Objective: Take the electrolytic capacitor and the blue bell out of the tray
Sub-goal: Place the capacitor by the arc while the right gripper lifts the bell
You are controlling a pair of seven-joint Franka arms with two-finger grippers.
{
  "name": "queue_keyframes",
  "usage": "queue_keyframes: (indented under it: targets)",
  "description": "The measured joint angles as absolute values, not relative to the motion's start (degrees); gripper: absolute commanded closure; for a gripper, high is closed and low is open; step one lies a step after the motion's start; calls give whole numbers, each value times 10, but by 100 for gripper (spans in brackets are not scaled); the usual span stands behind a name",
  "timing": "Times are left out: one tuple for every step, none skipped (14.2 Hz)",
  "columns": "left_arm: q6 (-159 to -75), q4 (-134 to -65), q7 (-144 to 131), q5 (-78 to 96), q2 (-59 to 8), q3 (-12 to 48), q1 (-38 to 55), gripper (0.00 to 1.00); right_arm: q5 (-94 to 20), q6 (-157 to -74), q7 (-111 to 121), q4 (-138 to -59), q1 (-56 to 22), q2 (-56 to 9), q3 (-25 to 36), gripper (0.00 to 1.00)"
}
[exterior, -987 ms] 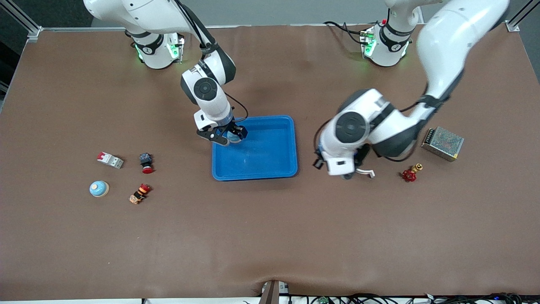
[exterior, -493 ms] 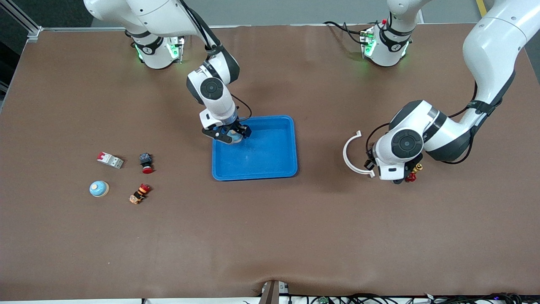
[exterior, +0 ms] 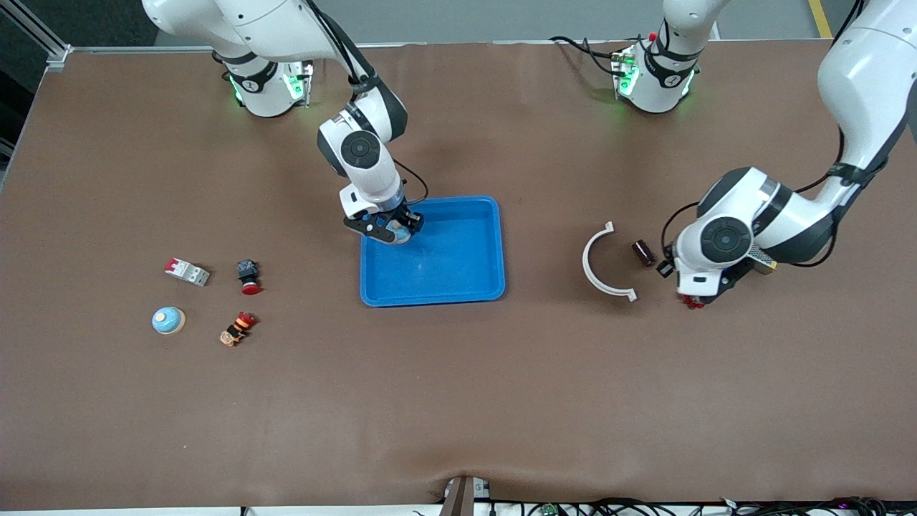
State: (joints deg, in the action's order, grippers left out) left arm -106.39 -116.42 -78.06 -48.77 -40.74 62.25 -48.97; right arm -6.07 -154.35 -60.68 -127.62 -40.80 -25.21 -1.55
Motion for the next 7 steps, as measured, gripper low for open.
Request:
queue_keyframes:
  targets:
    - [-1075, -1178, -771, -505, -405, 624, -511, 100, -61, -1543, -612, -1276, -408, -252, -15, 100]
    - [-1093, -1192, -765, -517, -405, 624, -530, 100, -61, -1543, -617, -1275, -408, -252, -15, 100]
    - [-1113, -1206, -762, -524, -405, 624, -546, 100, -61, -1543, -619, -1274, -408, -252, -15, 100]
    - [-1128, -1218, -761, -527, -405, 624, -556, 100, -61, -1543, -620, -1272, -408, -252, -13, 100]
    - [-1136, -1228, -761, -527, -405, 624, -561, 100, -61, -1538, -620, -1268, -408, -252, -10, 100]
    - [-1138, -1235, -761, -528, -405, 624, -563, 100, -61, -1522, -620, -1261, -406, -252, -7, 100]
    - [-1139, -1239, -761, -528, -405, 624, -563, 100, -61, -1497, -620, -1248, -404, -251, -5, 100]
